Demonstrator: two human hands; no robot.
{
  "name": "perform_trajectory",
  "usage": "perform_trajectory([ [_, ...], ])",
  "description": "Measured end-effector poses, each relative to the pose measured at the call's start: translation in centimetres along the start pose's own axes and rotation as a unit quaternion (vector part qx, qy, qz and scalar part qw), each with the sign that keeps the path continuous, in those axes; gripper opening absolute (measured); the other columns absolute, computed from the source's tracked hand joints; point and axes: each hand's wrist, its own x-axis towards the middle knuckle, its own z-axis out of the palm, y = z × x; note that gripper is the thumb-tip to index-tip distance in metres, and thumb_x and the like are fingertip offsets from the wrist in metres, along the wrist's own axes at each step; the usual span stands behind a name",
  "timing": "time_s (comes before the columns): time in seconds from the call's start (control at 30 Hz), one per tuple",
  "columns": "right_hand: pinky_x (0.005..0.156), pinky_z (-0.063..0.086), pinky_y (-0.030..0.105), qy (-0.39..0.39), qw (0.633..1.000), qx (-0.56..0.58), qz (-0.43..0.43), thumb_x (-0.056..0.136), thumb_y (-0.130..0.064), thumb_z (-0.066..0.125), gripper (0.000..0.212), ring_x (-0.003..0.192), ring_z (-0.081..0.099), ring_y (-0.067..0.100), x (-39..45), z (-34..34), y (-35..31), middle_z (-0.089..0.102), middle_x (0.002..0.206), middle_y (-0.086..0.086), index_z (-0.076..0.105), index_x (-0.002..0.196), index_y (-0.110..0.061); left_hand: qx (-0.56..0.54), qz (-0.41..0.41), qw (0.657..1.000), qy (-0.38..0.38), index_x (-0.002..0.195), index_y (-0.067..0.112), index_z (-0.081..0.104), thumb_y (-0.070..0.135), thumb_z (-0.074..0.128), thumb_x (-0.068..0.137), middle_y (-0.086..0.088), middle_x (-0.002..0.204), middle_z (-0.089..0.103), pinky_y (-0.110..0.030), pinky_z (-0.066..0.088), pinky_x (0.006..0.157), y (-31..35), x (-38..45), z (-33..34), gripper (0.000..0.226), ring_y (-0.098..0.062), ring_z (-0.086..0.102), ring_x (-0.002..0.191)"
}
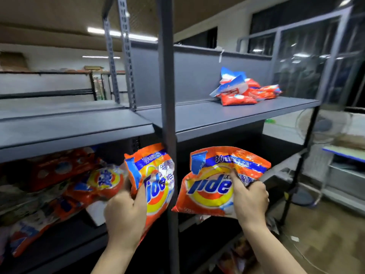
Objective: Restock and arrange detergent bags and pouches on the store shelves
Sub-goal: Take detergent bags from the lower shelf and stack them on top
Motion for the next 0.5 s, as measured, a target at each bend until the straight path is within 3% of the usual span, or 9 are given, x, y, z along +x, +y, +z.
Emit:
perform_trajectory([
  [0.07,0.048,0.032,0.017,0.039,0.999,-0.004,0.001,0.083,-0.044,0.067,0.045,0.049,0.053,-0.002,2.4,-1.8,0.4,0.058,0.052,-0.012,0.059,0.056,-0.01,-0.008,0.008,1.0,0.012,0.078,0.008,0.067,0.029,0.063,0.087,0.01,0.056,0.057,-0.023,0.036,0.052,1.6,0.0,1.4,0.024,-0.021,0.058,0.054],
  [0.13,0.051,0.037,0.021,0.065,0.998,0.001,0.005,0.084,-0.043,0.067,0.046,0.055,0.06,0.01,4.9,-3.4,0.8,0.06,0.053,-0.007,0.059,0.055,-0.008,-0.037,0.03,0.998,0.028,0.081,0.017,0.064,0.025,0.063,0.088,0.023,0.059,0.05,-0.014,0.037,0.054,3.6,-0.2,3.1,0.011,-0.001,0.055,0.056],
  [0.2,0.064,0.048,0.032,0.076,0.997,0.008,0.007,0.085,-0.043,0.067,0.046,0.064,0.064,0.026,7.6,-4.7,1.4,0.065,0.061,0.001,0.06,0.058,-0.007,-0.089,0.031,0.995,0.035,0.09,0.02,0.065,0.023,0.062,0.09,0.024,0.06,0.055,-0.006,0.042,0.056,5.5,-0.5,5.0,0.004,0.006,0.058,0.059],
  [0.27,0.075,0.053,0.041,0.079,0.997,0.02,0.005,0.085,-0.043,0.066,0.043,0.07,0.066,0.028,10.7,-5.9,2.3,0.068,0.067,0.003,0.062,0.062,-0.007,-0.132,0.029,0.99,0.038,0.092,0.026,0.065,0.029,0.06,0.088,0.026,0.065,0.064,0.002,0.039,0.06,7.4,-0.5,7.5,0.008,0.015,0.06,0.069],
  [0.37,0.078,0.054,0.046,0.079,0.996,0.032,0.003,0.086,-0.042,0.066,0.041,0.071,0.067,0.029,15.9,-7.6,3.8,0.07,0.071,0.005,0.063,0.065,-0.006,-0.182,0.044,0.981,0.046,0.094,0.031,0.063,0.034,0.053,0.087,0.037,0.08,0.064,-0.003,0.044,0.06,10.7,-0.3,12.1,0.013,0.012,0.062,0.074],
  [0.5,0.074,0.053,0.038,0.096,0.995,0.012,-0.007,0.086,-0.044,0.065,0.042,0.069,0.067,0.028,23.0,-10.2,5.7,0.069,0.07,0.004,0.064,0.066,-0.007,-0.22,0.061,0.971,0.067,0.091,0.026,0.062,0.028,0.053,0.088,0.037,0.078,0.063,0.0,0.042,0.062,14.9,0.3,19.7,0.01,0.013,0.062,0.073],
])
